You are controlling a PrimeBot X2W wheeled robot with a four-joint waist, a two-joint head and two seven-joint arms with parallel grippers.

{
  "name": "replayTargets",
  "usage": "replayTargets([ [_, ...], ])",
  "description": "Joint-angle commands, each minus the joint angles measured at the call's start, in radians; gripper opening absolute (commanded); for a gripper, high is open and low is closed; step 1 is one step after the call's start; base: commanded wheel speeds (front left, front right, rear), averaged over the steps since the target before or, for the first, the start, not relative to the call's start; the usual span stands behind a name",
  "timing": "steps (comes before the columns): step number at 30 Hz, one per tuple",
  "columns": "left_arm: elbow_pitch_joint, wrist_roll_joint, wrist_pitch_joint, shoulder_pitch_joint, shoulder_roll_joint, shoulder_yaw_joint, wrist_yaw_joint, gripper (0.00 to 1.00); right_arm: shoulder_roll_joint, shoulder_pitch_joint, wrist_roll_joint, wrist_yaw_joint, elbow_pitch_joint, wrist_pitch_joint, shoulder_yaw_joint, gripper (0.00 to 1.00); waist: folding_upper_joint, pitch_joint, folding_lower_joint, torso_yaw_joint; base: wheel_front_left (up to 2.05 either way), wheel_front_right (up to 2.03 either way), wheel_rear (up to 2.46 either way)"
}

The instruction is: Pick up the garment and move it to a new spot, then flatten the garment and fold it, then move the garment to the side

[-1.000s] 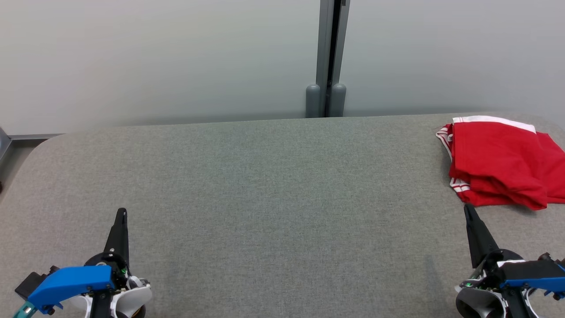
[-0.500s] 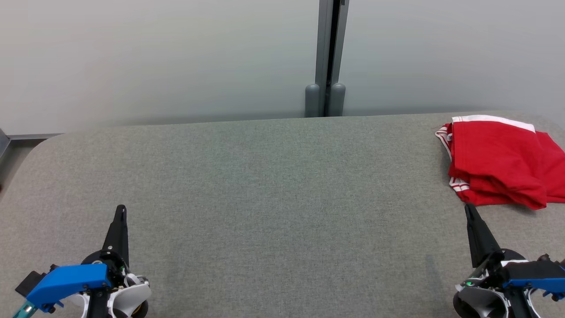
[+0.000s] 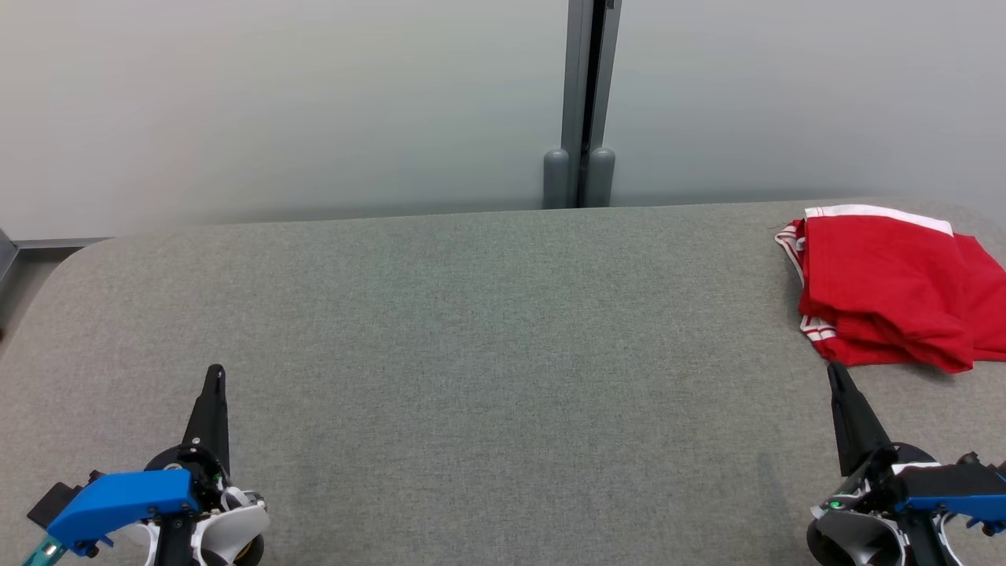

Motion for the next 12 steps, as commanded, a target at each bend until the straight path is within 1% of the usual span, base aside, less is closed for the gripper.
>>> replayTargets([
  [1,-0.004,-0.002,0.004,-0.01,-0.002,0.002,-0.005,0.0,-0.002,-0.014,0.003,0.0,0.002,0.003,-0.002,0.0,0.0,0.0,0.0,0.0,0.0,0.0,0.0],
  [12,-0.004,-0.002,0.004,-0.01,-0.002,0.002,-0.005,0.0,-0.002,-0.013,0.003,0.0,0.002,0.003,-0.002,0.0,0.0,0.0,0.0,0.0,0.0,0.0,0.0],
])
